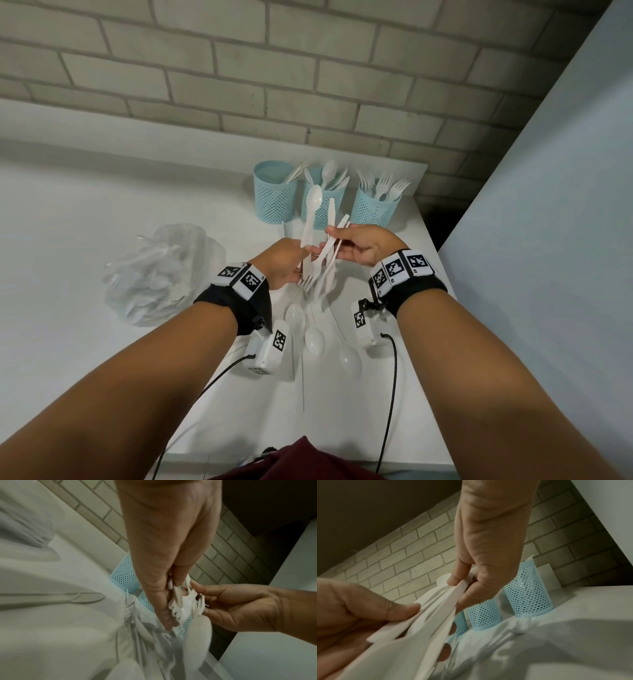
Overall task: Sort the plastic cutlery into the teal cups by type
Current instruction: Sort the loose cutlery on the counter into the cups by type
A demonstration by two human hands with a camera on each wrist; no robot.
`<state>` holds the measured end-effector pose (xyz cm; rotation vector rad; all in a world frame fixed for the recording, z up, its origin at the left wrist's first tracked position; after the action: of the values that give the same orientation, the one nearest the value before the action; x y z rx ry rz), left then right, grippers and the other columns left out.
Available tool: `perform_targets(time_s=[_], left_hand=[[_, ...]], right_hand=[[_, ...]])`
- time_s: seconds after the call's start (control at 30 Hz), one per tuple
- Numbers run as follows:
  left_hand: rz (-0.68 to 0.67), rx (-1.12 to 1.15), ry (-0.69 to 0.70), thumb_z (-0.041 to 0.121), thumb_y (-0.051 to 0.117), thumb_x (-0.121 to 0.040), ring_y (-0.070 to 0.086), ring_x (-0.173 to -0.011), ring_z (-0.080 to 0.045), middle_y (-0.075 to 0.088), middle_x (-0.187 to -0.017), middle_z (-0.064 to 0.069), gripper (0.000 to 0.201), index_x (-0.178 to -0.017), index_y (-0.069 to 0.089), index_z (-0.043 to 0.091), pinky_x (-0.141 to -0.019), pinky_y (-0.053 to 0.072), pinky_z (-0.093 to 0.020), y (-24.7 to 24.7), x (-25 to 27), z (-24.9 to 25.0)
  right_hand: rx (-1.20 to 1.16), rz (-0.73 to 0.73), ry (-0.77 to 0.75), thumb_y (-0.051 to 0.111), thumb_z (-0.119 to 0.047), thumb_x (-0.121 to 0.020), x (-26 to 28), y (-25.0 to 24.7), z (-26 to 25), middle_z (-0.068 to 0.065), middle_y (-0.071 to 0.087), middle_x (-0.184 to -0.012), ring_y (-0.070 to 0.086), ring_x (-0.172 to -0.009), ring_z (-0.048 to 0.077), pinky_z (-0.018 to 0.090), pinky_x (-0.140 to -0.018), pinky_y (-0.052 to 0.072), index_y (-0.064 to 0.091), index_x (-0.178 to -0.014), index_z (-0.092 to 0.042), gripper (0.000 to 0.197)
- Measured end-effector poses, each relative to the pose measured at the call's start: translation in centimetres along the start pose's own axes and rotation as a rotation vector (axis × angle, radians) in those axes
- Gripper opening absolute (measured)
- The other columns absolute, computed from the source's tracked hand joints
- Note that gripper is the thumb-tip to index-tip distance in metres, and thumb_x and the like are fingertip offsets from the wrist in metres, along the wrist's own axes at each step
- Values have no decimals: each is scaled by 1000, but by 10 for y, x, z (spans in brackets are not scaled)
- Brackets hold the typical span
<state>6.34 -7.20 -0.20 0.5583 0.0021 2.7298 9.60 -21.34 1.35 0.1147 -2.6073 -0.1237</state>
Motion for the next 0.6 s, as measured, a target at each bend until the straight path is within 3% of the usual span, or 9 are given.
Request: perform_targets(time_s=[0.1, 0.2, 0.27, 0.37, 0.43, 0.5, 0.6], left_hand=[[-23, -14, 8, 15, 36, -101, 60, -91, -27, 60, -109, -12, 32, -124, 54, 3, -77, 51, -34, 3, -1, 0], [-33, -30, 28, 17, 37, -101, 61, -88, -25, 61, -106, -11, 30, -122, 55, 5, -79, 51, -35, 3, -3, -2], [-19, -30, 48, 16, 37, -101, 62, -87, -24, 63, -103, -10, 28, -120, 55, 7, -80, 51, -36, 3, -6, -4], [29, -52, 85, 14, 40, -100, 61, -94, -30, 63, -106, -15, 25, -116, 58, 5, -91, 48, -45, 3, -11, -5], [56, -70, 110, 13, 42, -99, 60, -95, -31, 63, -107, -19, 22, -107, 61, 5, -95, 46, -45, 2, -14, -5], [90, -68, 111, 14, 44, -99, 60, -89, -29, 63, -103, -20, 20, -100, 62, 5, -88, 48, -40, 0, -17, -5], [108, -77, 113, 16, 44, -99, 57, -85, -28, 60, -98, -20, 23, -104, 60, 0, -78, 46, -34, -1, -21, -5]], right_hand=[[-35, 43, 14, 55, -4, -91, -1, 1, 0, 14, 67, -63, 67, -61, 23, 37, -87, 53, 56, -82, -1, 10], [-43, 79, 46, 58, -5, -90, -4, 1, 2, 16, 68, -60, 69, -53, 23, 34, -58, 60, 57, -86, 3, 9], [-51, 103, 54, 58, -6, -89, -6, 0, 4, 16, 68, -59, 69, -51, 22, 32, -46, 57, 58, -87, 4, 10], [-72, 130, 47, 58, -4, -90, -10, 1, 3, 13, 68, -56, 68, -49, 21, 32, -51, 57, 57, -84, 3, 9], [-90, 136, 32, 58, -3, -89, -13, 1, 3, 10, 68, -55, 67, -53, 20, 33, -71, 56, 56, -82, 1, 8], [-89, 128, 19, 58, -2, -89, -14, 3, 2, 8, 68, -55, 67, -55, 17, 35, -85, 52, 56, -81, -1, 8], [-105, 128, -1, 61, -2, -87, -15, 5, 2, 8, 69, -57, 68, -51, 15, 32, -71, 54, 58, -80, 0, 7]])
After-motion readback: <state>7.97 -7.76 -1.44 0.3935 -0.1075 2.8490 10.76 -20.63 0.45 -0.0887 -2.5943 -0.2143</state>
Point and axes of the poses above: each hand's wrist, its own x-axis away from the middle knuckle, its own y-axis out of the palm, z = x × y, the point moved 4 cm from there along -x, towards the middle knuckle
